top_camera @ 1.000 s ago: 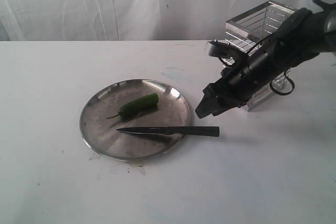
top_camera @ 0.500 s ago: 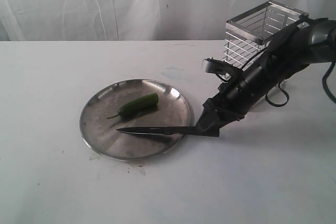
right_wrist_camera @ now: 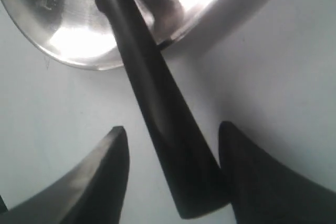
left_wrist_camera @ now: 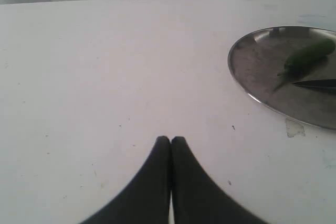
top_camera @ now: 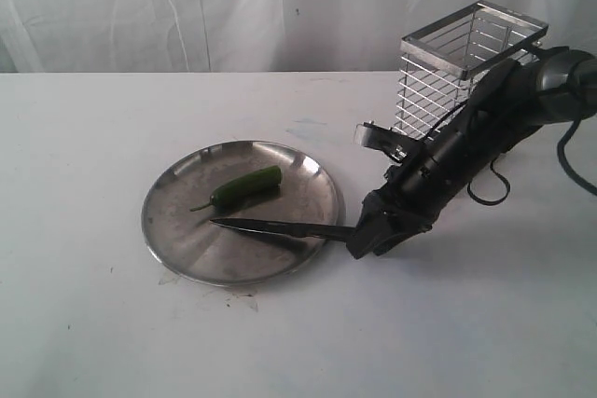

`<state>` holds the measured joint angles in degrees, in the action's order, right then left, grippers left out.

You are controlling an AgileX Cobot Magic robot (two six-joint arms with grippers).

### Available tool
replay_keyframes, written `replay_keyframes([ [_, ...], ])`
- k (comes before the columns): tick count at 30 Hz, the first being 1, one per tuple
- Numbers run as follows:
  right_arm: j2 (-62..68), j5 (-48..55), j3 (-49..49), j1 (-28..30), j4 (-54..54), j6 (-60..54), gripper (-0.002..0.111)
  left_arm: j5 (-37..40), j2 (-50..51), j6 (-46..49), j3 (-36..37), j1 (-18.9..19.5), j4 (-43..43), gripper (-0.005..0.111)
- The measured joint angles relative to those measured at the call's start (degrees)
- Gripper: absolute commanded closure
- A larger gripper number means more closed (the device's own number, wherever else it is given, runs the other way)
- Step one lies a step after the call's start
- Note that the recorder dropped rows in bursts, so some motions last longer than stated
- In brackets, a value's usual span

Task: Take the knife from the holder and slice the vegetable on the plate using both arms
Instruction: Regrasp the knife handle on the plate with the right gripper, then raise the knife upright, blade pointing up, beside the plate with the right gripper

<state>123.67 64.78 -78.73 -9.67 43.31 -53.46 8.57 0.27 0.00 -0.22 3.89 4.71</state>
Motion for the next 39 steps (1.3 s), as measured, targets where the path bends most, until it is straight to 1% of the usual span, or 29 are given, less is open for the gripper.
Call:
replay_keyframes([
  [6, 1.0, 0.7, -0.1, 0.0, 1.6, 0.0, 0.064, 0.0, 0.0, 0.0, 0.0, 0.0, 0.0, 0.107],
  [14, 2.0, 0.4, -0.4, 0.0, 3.3, 0.0, 0.067, 0.0, 0.0, 0.0, 0.0, 0.0, 0.0, 0.107],
  [17, 2.7, 0.7, -0.6, 0.0, 4.3, 0.0, 0.078, 0.0, 0.0, 0.0, 0.0, 0.0, 0.0, 0.107],
  [22, 4.0, 1.6, -0.6, -0.1, 5.1, -0.7, 0.108, 0.0, 0.0, 0.0, 0.0, 0.0, 0.0, 0.107],
  [31, 4.1, 2.7, -0.7, -0.1, 5.1, -0.5, 0.108, 0.0, 0.0, 0.0, 0.0, 0.0, 0.0, 0.107],
  [39, 1.6, 4.4, -0.7, -0.7, 1.7, 0.0, 0.108, 0.0, 0.0, 0.0, 0.0, 0.0, 0.0, 0.107],
])
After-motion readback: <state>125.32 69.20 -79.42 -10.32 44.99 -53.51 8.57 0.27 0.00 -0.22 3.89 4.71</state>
